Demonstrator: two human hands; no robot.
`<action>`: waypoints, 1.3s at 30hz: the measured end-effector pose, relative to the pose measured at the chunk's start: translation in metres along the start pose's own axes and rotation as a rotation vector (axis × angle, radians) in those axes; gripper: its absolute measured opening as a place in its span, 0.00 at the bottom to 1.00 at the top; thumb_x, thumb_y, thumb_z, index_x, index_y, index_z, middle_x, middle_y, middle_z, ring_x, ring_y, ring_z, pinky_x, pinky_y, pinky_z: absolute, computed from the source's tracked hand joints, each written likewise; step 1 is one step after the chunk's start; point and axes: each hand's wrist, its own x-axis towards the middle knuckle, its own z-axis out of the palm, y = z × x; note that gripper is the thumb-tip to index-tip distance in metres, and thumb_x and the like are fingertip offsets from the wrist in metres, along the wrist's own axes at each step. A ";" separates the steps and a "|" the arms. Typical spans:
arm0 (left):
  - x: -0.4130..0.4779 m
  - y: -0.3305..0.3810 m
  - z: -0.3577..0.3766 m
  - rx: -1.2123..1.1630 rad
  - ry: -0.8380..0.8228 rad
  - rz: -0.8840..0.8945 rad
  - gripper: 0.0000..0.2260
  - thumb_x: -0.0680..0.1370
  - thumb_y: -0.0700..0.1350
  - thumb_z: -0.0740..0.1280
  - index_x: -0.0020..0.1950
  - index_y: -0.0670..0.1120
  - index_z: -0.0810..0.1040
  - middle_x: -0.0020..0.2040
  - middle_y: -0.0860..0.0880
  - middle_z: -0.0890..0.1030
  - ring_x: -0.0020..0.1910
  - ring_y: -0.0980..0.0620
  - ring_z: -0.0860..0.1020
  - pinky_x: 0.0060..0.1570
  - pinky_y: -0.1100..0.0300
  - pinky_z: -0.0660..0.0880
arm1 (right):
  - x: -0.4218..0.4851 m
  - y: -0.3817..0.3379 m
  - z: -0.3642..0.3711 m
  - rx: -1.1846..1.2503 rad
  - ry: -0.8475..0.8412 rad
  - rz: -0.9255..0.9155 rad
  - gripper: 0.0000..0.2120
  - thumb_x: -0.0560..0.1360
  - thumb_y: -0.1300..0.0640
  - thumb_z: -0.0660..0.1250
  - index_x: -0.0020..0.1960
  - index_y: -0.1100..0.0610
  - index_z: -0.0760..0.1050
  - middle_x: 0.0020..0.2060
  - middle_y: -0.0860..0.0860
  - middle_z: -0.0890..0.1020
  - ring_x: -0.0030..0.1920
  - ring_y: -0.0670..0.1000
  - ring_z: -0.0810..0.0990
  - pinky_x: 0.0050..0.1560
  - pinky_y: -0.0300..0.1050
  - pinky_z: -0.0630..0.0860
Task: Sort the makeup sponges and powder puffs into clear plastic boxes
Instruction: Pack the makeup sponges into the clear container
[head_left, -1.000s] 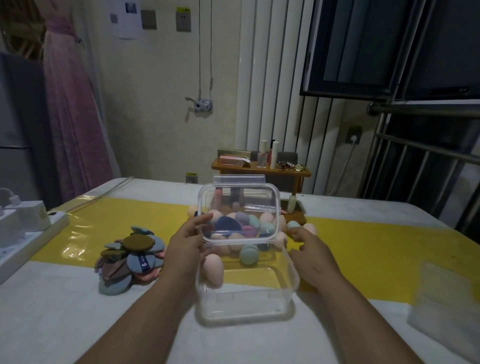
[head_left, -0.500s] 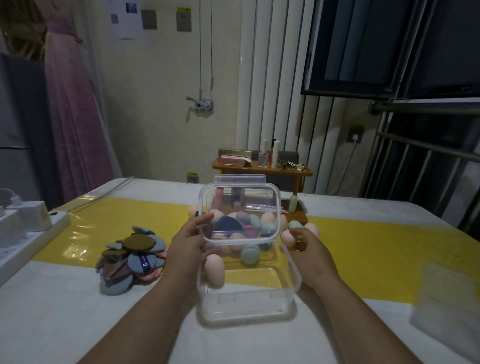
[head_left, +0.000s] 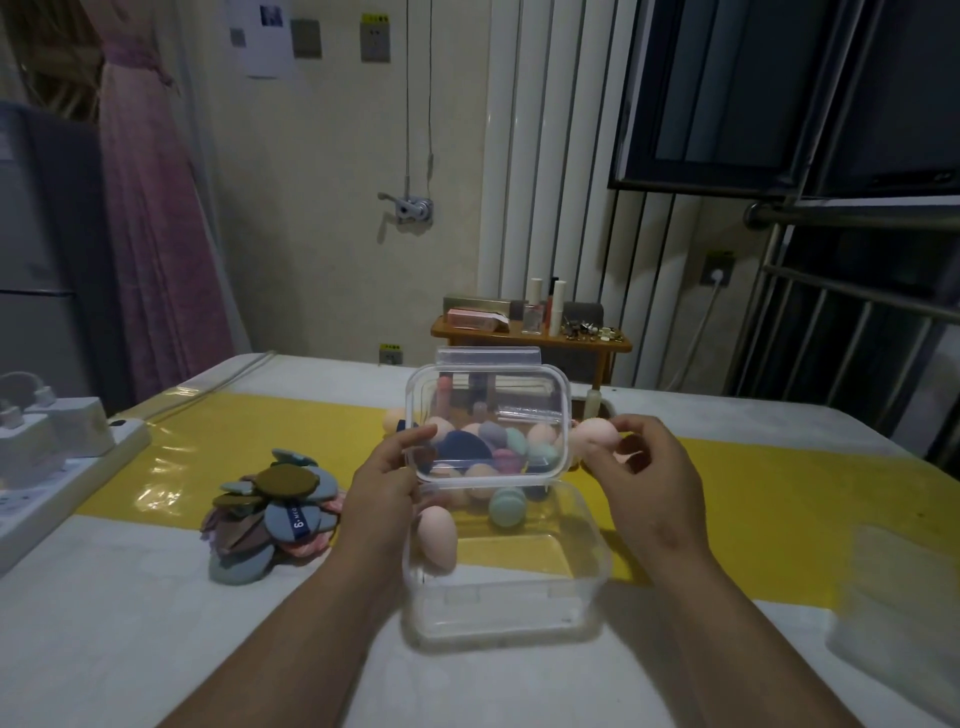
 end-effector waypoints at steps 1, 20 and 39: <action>0.001 0.000 0.000 0.003 0.001 0.001 0.28 0.74 0.27 0.55 0.50 0.55 0.85 0.57 0.48 0.80 0.53 0.45 0.80 0.33 0.59 0.79 | -0.002 -0.004 0.000 0.000 -0.006 -0.035 0.10 0.72 0.50 0.74 0.49 0.43 0.75 0.45 0.44 0.79 0.43 0.45 0.76 0.36 0.40 0.69; 0.001 -0.004 0.004 -0.050 -0.021 0.025 0.28 0.69 0.27 0.54 0.51 0.51 0.85 0.53 0.45 0.82 0.40 0.50 0.85 0.31 0.60 0.79 | -0.019 -0.038 0.033 -0.423 -0.665 -0.216 0.08 0.72 0.53 0.70 0.51 0.47 0.79 0.47 0.47 0.83 0.46 0.48 0.80 0.46 0.41 0.77; 0.013 -0.016 -0.003 -0.004 -0.026 0.037 0.29 0.68 0.29 0.55 0.53 0.55 0.84 0.58 0.46 0.81 0.51 0.44 0.84 0.39 0.55 0.81 | -0.020 -0.035 0.040 -0.478 -0.703 -0.186 0.06 0.71 0.53 0.70 0.46 0.45 0.75 0.46 0.45 0.81 0.46 0.49 0.78 0.47 0.43 0.78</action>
